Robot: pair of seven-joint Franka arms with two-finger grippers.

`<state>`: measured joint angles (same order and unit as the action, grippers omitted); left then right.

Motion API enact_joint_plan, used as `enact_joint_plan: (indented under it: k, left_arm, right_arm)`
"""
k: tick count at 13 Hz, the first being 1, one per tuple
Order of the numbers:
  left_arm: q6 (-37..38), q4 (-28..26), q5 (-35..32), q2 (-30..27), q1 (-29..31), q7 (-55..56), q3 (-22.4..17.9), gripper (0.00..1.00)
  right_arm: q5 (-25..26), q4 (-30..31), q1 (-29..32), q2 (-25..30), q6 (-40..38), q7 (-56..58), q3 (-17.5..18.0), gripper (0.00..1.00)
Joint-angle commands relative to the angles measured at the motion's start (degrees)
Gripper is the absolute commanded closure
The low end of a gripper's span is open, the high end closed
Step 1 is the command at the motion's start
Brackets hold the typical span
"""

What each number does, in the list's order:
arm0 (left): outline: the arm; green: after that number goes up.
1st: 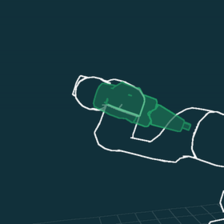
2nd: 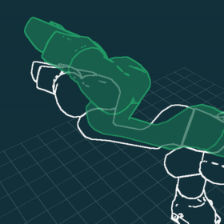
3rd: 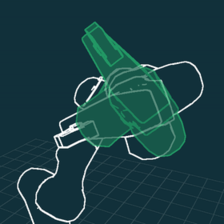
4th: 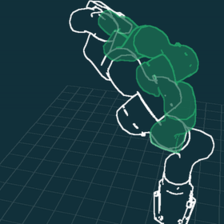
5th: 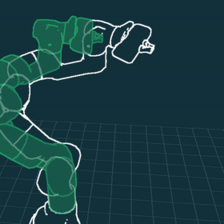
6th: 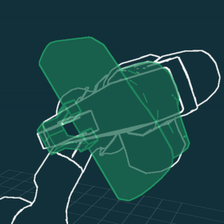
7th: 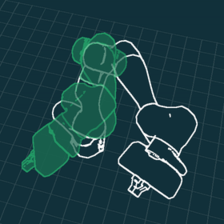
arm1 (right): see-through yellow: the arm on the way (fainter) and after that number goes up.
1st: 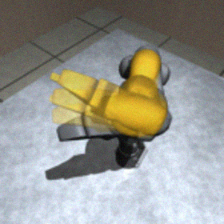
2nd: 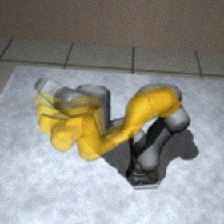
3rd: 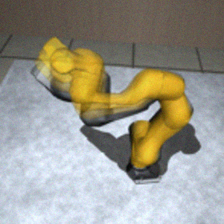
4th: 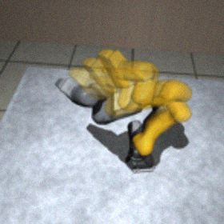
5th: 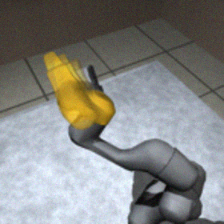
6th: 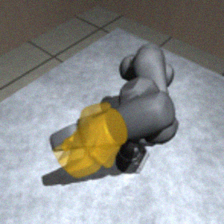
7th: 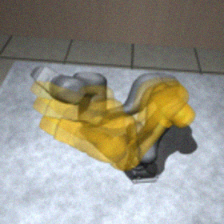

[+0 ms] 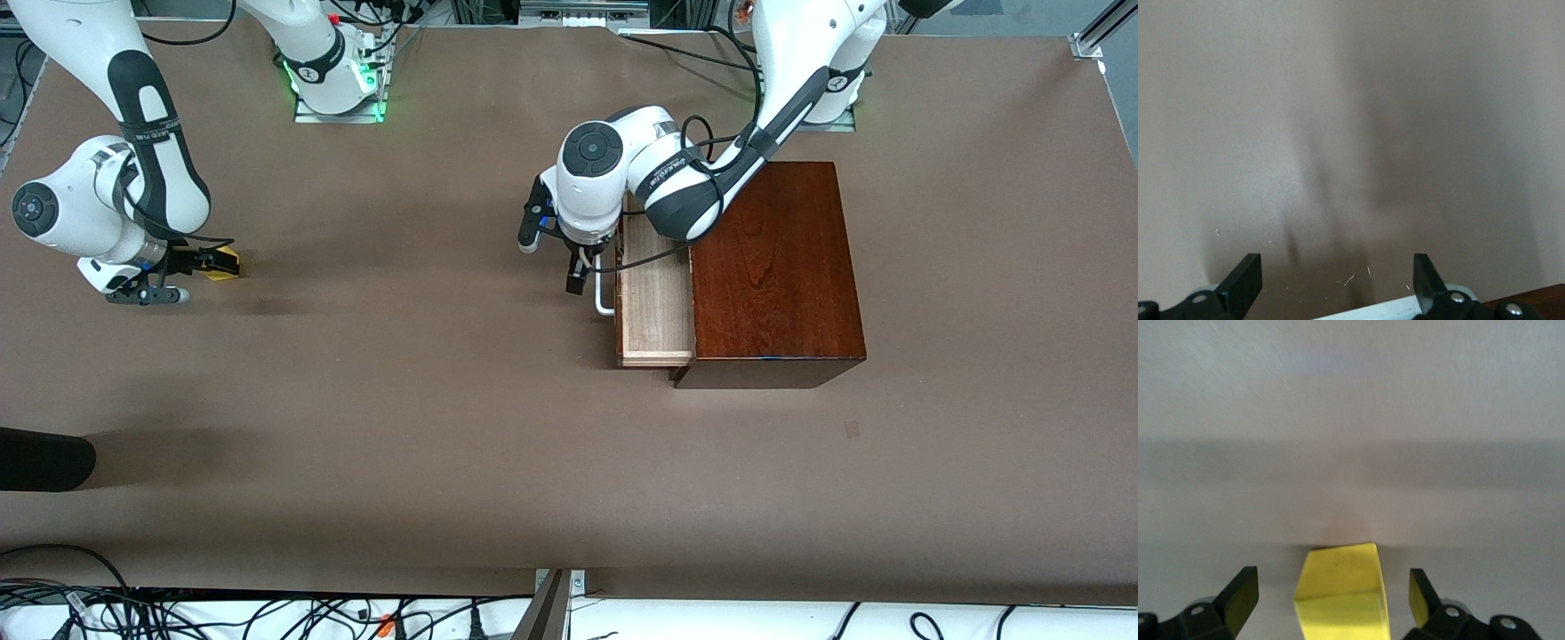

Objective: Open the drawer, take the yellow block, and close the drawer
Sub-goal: 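Place the cube on the table with the right gripper while left pushes drawer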

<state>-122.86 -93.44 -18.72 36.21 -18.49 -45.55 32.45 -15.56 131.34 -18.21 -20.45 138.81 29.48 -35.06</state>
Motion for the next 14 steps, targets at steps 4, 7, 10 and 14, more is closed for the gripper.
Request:
enact_joint_plan:
  k: [4,7,10,14]
  left_arm:
    - [5.3,1.5,-1.7,-0.3,0.8,-1.2,-1.8,0.0]
    - [7.7,1.5,-1.6,-1.4,2.1,-1.1,-1.7,0.0]
    - [9.1,1.5,-1.6,-1.9,2.4,-0.9,-1.7,0.0]
    - [11.5,1.5,-1.6,-3.3,3.7,-0.9,-1.9,0.0]
  right_arm:
    - [-0.7,-5.6,-2.1,9.9,-8.0,0.7,0.0,0.0]
    - [0.6,-15.5,-2.1,9.9,-19.8,-4.0,0.1,0.0]
    - [6.8,-25.0,-5.1,9.9,-30.9,-14.1,0.4,0.0]
    - [10.9,-32.6,-8.6,10.0,-40.4,-20.0,0.5,0.0]
